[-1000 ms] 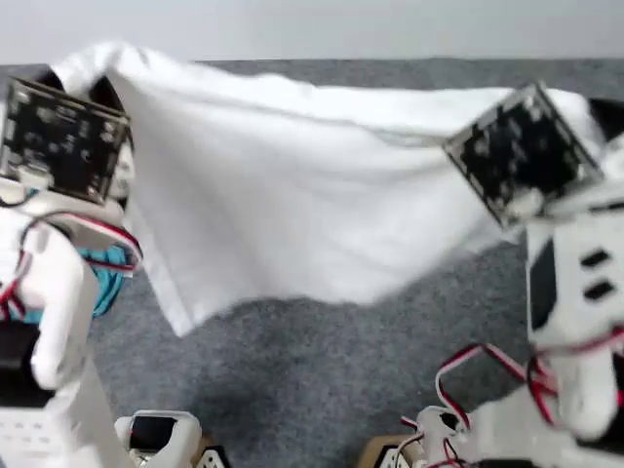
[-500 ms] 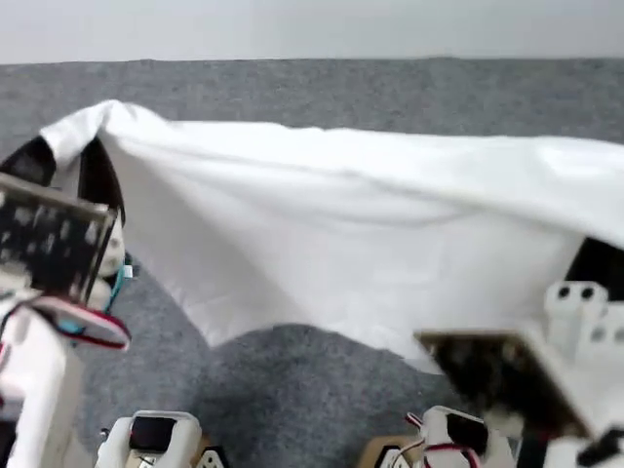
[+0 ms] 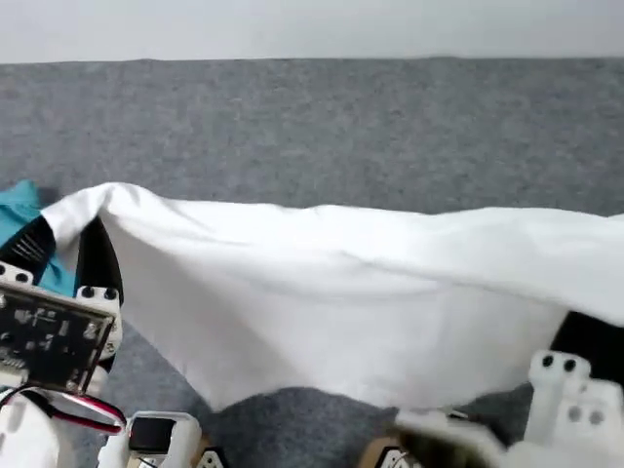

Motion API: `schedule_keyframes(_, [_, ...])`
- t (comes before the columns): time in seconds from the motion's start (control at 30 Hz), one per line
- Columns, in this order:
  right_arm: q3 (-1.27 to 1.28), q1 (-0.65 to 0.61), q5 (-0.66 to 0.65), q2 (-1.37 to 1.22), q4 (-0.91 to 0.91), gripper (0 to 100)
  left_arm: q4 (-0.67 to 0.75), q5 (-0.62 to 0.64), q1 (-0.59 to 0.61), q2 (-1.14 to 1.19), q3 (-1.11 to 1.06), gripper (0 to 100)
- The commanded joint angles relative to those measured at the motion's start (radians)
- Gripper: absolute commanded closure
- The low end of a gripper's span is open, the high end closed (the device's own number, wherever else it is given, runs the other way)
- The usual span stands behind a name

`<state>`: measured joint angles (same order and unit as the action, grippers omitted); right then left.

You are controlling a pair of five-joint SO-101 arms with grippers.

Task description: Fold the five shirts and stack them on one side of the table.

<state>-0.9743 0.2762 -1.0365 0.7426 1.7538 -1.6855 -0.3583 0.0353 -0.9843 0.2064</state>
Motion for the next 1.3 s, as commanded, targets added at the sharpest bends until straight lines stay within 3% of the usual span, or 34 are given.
schedule_keyframes(0.0, [0.138,0.005,-0.006,-0.004,0.035,98.7,0.002,-0.005,0.003,-0.003,-0.030,100])
schedule_keyframes(0.17, [0.362,0.001,0.029,-0.015,0.025,98.7,0.077,-0.005,0.003,-0.008,-0.239,100])
schedule_keyframes(0.37, [0.713,-0.001,0.037,-0.027,-0.091,98.7,0.315,-0.003,0.003,-0.003,-0.556,100])
schedule_keyframes(0.63, [1.206,-0.002,0.029,-0.027,-0.559,98.7,0.793,-0.003,0.003,0.000,-1.015,100])
schedule_keyframes(0.87, [1.527,-0.096,-0.003,-0.030,-0.970,98.7,1.174,-0.003,0.003,0.002,-1.285,100])
schedule_keyframes(1.0, [1.605,-0.105,-0.005,-0.099,-1.155,98.7,1.309,-0.002,0.002,0.064,-1.343,100])
schedule_keyframes(1.27, [1.419,-0.101,0.037,-0.361,-1.159,98.7,1.324,-0.002,-0.005,0.474,-1.086,100])
